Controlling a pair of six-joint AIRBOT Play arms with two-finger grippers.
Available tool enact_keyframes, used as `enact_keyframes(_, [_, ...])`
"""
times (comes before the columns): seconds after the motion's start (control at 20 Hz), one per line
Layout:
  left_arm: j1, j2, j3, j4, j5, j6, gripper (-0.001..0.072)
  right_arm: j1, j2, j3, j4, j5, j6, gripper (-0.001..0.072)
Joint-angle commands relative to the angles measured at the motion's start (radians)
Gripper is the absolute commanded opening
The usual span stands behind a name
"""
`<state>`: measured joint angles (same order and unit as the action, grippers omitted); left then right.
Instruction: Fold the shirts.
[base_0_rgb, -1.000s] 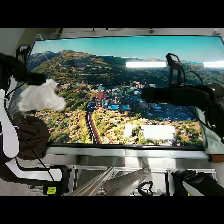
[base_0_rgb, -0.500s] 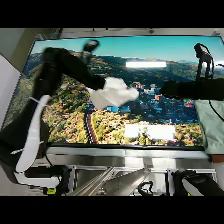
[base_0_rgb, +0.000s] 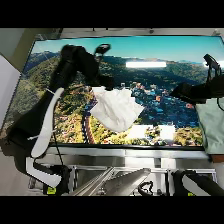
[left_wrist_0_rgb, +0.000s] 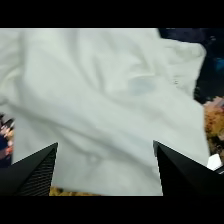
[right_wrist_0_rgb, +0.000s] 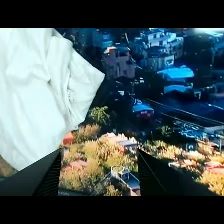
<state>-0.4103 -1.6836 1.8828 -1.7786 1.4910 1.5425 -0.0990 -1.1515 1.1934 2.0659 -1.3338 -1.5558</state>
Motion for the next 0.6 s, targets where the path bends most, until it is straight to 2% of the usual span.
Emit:
enact_keyframes(0.0, [0.231,0.054,-0.164,-0.123,0.060,-0.010,0.0668,-0.055,-0.113,-0.068,0.175,0.014,-0.109,0.0520])
enact_keyframes(0.15, [0.378,0.092,-0.488,-0.264,-0.151,0.035,0.0668,0.040,-0.262,-0.111,0.261,0.110,-0.203,0.0519])
enact_keyframes(0.25, [0.421,0.065,-0.625,-0.402,-0.300,0.126,0.0668,0.091,-0.376,-0.105,0.320,0.195,-0.203,0.0518])
enact_keyframes(0.4, [0.419,-0.045,-0.638,-0.590,-0.394,0.265,0.0668,0.134,-0.518,-0.053,0.373,0.232,-0.225,0.0497])
enact_keyframes(0.55, [0.369,-0.178,-0.491,-0.612,-0.391,0.282,0.0668,0.163,-0.600,0.011,0.373,0.233,-0.225,0.0497])
